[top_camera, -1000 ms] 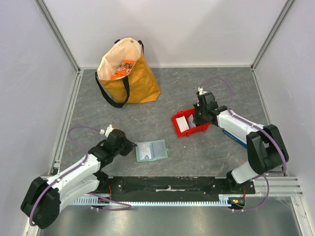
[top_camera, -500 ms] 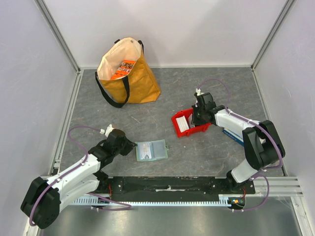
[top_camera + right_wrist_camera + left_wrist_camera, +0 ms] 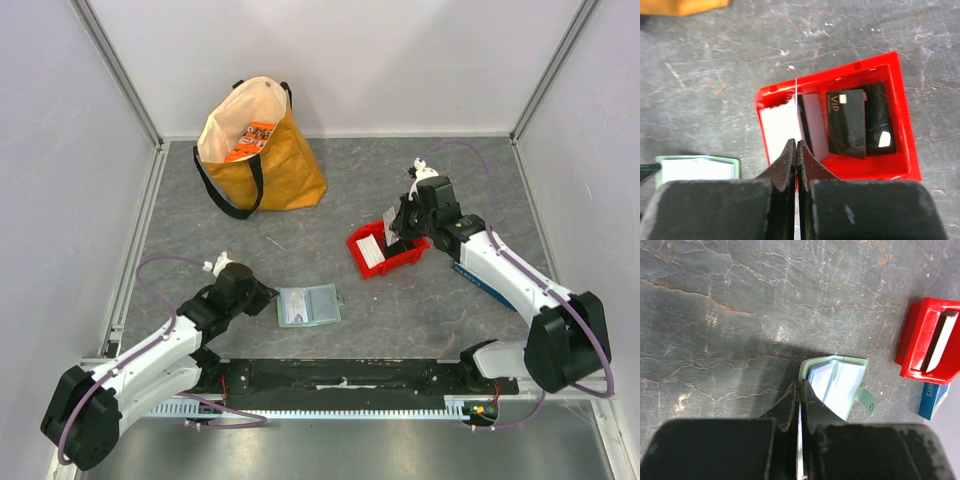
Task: Put the credit cards into the card holder
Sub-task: Pick up the credit card from the storage box, then insert the credit card into the card holder.
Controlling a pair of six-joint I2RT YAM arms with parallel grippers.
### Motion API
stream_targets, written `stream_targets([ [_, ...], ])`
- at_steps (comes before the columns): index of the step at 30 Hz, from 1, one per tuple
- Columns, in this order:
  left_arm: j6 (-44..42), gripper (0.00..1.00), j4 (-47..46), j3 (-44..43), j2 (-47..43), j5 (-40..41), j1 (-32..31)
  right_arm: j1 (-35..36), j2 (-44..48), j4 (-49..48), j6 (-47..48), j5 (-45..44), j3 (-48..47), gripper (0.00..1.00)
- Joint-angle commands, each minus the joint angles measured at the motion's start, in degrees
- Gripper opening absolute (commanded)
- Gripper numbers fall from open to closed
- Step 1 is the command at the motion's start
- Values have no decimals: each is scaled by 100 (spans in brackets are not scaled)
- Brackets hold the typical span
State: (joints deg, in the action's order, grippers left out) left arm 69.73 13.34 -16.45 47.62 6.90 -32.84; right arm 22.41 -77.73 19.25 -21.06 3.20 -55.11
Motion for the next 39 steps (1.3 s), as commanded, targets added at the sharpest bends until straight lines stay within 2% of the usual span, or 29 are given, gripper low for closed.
stream_targets([
  [1, -320, 2, -174, -25, -331, -101, 23, 297, 521, -377, -556, 242, 175, 0],
  [6, -311, 2, 54, -130, -552, -66, 23, 1413, 611, -1088, -1522, 190, 606, 0],
  [10, -311, 2, 107, -148, -525, -118, 15, 2265, 32, -1677, -2033, 128, 721, 0],
  [15, -417, 2, -173, -183, -718, -425, 23, 2811, -681, -1872, -2419, -56, 598, 0],
  [22, -443, 2, -367, -561, -675, -663, 15, 2944, -1551, -1599, -2640, -416, 598, 0],
  [28, -303, 2, -1236, -491, 176, -1208, -47, 3041, -1850, -1652, -2728, -470, 686, 0],
  [32, -347, 2, -1308, -544, 634, -1217, -179, 3067, -1930, -1608, -2790, -583, 739, 0],
  [35, -355, 2, -1212, -500, 609, -946, -223, 3076, -1746, -1494, -2746, -838, 774, 0],
  [39, -390, 2, -54, -623, 144, 29, -214, 3050, -1202, -844, -2483, -1645, 555, 0],
])
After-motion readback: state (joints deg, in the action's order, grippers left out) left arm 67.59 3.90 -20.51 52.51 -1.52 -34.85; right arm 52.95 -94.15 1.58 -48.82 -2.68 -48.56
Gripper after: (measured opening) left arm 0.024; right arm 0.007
